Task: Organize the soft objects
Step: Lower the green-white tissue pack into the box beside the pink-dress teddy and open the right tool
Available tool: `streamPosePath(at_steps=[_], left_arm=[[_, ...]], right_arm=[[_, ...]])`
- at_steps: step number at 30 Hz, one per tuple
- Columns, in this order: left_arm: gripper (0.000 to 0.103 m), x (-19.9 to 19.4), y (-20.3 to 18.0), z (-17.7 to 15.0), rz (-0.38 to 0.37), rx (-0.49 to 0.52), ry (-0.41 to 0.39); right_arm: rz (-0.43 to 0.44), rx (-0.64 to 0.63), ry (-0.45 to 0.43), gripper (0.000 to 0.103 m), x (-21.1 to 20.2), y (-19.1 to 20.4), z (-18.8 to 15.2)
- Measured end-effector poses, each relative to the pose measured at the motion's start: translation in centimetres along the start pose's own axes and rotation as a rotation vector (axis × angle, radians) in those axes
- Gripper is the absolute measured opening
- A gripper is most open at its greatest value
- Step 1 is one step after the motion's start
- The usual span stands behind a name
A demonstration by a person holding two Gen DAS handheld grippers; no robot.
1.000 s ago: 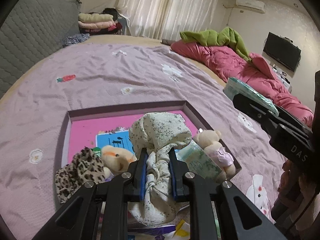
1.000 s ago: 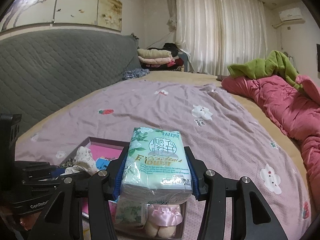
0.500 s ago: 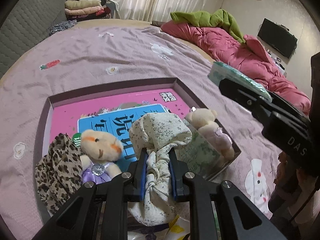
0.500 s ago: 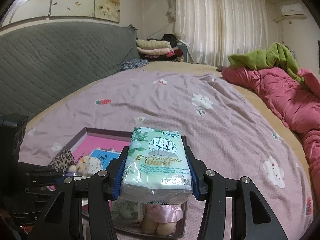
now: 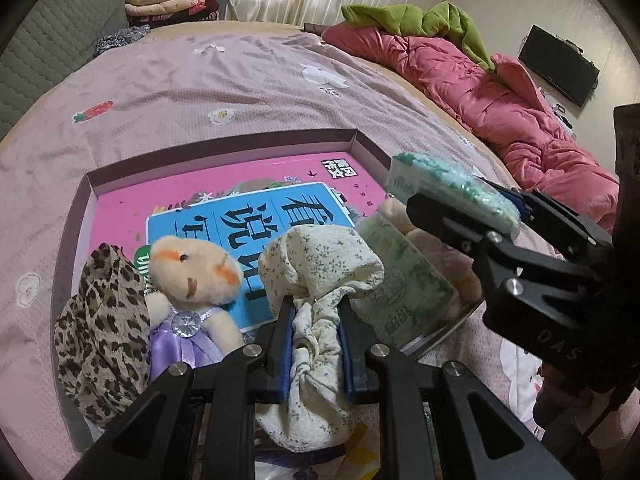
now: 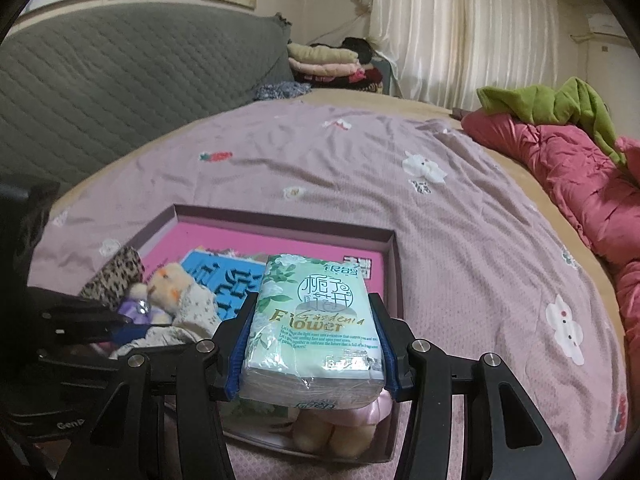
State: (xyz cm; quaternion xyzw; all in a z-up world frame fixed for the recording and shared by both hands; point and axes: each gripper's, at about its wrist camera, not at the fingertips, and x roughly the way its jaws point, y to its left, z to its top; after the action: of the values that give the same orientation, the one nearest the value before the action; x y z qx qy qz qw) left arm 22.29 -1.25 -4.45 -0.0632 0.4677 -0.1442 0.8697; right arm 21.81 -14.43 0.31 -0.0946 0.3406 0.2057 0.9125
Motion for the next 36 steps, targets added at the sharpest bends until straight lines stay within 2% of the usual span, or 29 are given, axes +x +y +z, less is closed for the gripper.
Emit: streamPosePath(at_steps=[8, 25, 28, 32, 36], left_arm=[[0.020, 0.3, -0.3, 0.1, 0.017, 0.010, 0.010], [0.020, 0.4, 0.2, 0.1, 0.019, -0.007, 0.017], [0.020, 0.4, 0.3, 0.1, 0.019, -0.007, 0.021], [0.020, 0.5, 0.3, 0.0, 0.020, -0.007, 0.022], [0.020, 0.6, 0.3, 0.0, 0.021, -0.009, 0.025]], right_arm=[[-0.032, -0.038, 0.033, 0.053, 0.7, 0.3, -0.7], [-0.020, -0.027, 0.077, 0.055, 1.5, -0.5, -2.0], [-0.027, -0.027, 0.079, 0.058, 1.5, -0.5, -2.0], [-0.026, -0.028, 0.075, 0.069, 1.4, -0.5, -1.9], [-0.024, -0.046, 0.059, 0.071, 1.0, -0.1, -1.8]])
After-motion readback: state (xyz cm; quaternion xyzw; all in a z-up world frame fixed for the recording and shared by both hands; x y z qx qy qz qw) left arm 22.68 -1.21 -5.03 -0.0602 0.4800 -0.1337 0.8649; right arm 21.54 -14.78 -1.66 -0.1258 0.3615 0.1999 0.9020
